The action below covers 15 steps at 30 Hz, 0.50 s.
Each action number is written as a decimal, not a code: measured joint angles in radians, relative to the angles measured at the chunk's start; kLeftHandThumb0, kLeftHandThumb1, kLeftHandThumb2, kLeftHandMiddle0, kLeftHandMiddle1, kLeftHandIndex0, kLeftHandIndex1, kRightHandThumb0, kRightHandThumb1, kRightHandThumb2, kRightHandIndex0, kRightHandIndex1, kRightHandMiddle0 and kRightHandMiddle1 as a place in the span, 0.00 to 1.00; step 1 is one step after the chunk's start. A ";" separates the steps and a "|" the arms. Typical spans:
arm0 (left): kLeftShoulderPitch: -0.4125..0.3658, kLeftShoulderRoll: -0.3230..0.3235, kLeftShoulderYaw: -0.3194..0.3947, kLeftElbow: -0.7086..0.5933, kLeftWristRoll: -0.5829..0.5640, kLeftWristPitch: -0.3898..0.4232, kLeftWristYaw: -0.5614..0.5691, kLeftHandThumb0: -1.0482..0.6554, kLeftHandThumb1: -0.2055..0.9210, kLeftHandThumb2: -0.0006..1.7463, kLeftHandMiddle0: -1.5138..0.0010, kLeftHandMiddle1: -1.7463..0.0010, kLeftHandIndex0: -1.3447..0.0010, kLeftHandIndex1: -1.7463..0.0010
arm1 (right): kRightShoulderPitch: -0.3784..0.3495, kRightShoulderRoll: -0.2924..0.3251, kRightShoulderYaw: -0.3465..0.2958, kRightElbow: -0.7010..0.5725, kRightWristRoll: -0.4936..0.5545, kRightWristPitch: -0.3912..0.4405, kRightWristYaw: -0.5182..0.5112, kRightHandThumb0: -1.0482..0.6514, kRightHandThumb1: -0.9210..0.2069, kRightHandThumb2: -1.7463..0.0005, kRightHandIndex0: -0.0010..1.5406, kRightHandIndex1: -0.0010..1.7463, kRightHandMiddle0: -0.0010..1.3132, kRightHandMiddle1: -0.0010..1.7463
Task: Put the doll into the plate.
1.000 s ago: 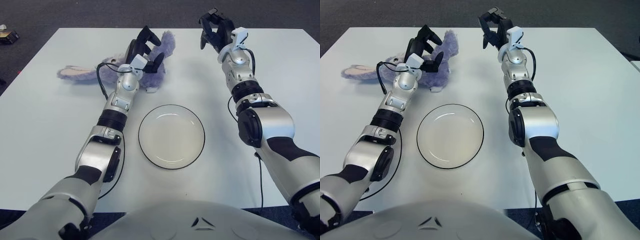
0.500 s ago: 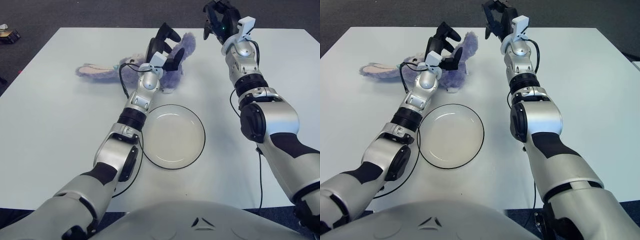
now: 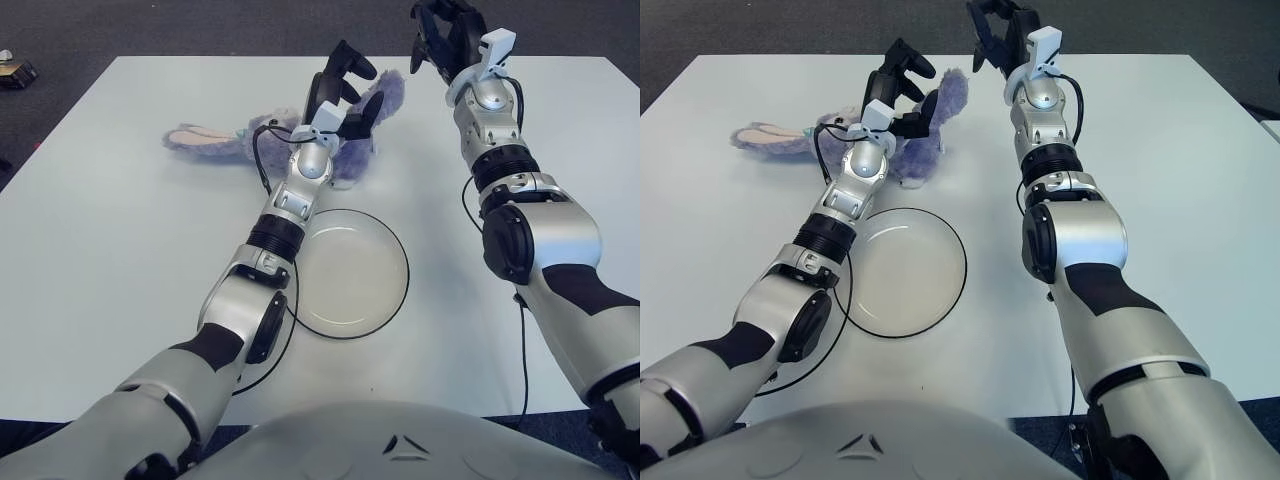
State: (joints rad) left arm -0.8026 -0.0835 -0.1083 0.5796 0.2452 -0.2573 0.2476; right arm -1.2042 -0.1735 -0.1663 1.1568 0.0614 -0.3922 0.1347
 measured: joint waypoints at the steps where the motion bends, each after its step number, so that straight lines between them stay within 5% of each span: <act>1: 0.002 0.001 0.001 -0.003 -0.003 0.001 -0.002 0.86 0.62 0.62 0.69 0.00 0.66 0.00 | 0.000 0.000 0.000 0.000 0.000 0.000 0.000 0.41 0.00 0.78 0.59 1.00 0.26 0.92; 7: 0.056 0.006 0.021 -0.114 -0.077 0.039 -0.086 0.84 0.74 0.46 0.69 0.08 0.70 0.00 | 0.000 -0.002 0.002 0.000 -0.001 -0.002 -0.001 0.41 0.00 0.78 0.57 1.00 0.26 0.92; 15: 0.091 0.011 0.028 -0.199 -0.104 0.094 -0.127 0.84 0.78 0.41 0.68 0.10 0.72 0.00 | 0.000 -0.008 0.002 0.000 -0.001 -0.002 -0.001 0.41 0.00 0.78 0.56 1.00 0.26 0.92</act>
State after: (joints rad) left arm -0.7114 -0.0721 -0.0805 0.3805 0.1416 -0.1633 0.1209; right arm -1.2041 -0.1819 -0.1645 1.1567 0.0604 -0.3940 0.1339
